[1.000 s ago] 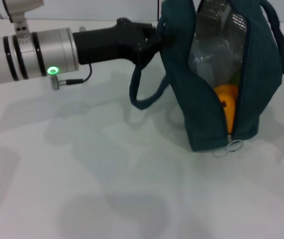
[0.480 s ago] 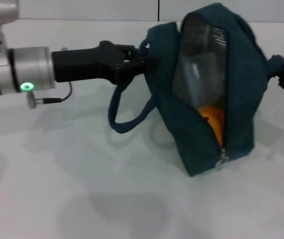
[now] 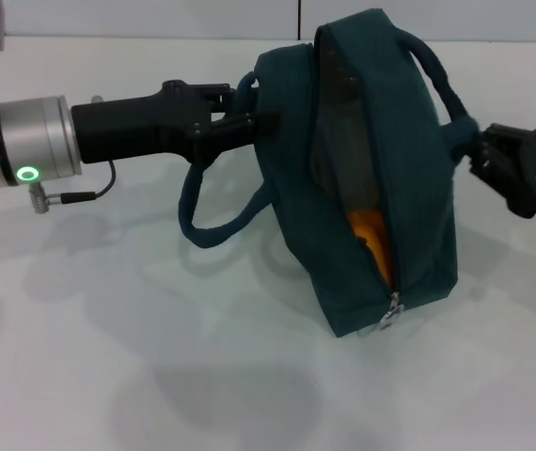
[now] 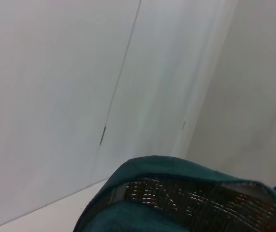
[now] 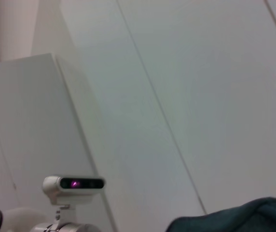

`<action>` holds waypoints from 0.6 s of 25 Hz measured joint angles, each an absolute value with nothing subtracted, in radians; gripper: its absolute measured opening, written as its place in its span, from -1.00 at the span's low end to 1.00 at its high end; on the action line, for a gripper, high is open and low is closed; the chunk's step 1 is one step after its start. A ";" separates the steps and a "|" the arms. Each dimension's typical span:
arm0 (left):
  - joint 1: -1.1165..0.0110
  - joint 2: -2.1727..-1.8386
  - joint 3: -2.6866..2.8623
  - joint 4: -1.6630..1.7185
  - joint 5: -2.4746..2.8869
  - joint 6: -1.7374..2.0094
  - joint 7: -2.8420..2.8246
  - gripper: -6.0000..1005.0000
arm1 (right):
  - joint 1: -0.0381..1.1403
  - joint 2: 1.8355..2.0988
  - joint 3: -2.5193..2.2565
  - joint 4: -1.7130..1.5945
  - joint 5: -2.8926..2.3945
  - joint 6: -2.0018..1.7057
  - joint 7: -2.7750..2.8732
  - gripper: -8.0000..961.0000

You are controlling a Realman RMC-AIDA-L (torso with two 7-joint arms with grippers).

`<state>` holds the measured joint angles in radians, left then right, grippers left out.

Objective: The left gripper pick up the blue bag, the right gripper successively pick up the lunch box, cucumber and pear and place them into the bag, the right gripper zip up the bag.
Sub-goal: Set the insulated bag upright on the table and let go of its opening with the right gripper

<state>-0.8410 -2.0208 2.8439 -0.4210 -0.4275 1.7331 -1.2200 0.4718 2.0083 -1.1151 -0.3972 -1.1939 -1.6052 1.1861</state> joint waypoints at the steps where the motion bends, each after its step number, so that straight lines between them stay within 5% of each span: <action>1: -0.841 -2.021 2.844 -0.421 -0.427 1.732 -1.212 -0.29 | 0.476 2.009 -1.115 -0.390 -1.196 -1.605 1.186 -0.83; 7: -0.821 -2.051 2.844 -0.415 -0.439 1.718 -1.148 -0.17 | 0.469 2.012 -1.110 -0.376 -1.191 -1.599 1.185 -0.84; 12: -0.818 -2.050 2.844 -0.411 -0.445 1.725 -1.144 0.29 | 0.455 2.012 -1.105 -0.375 -1.186 -1.599 1.187 -0.81; 15: -0.818 -2.047 2.844 -0.411 -0.458 1.753 -1.152 0.38 | 0.443 2.013 -1.102 -0.371 -1.175 -1.597 1.187 -0.80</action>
<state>-0.8178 -2.0467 2.8439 -0.4107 -0.4580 1.7528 -1.1516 0.4425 2.0125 -1.1022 -0.3706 -1.1754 -1.5968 1.1872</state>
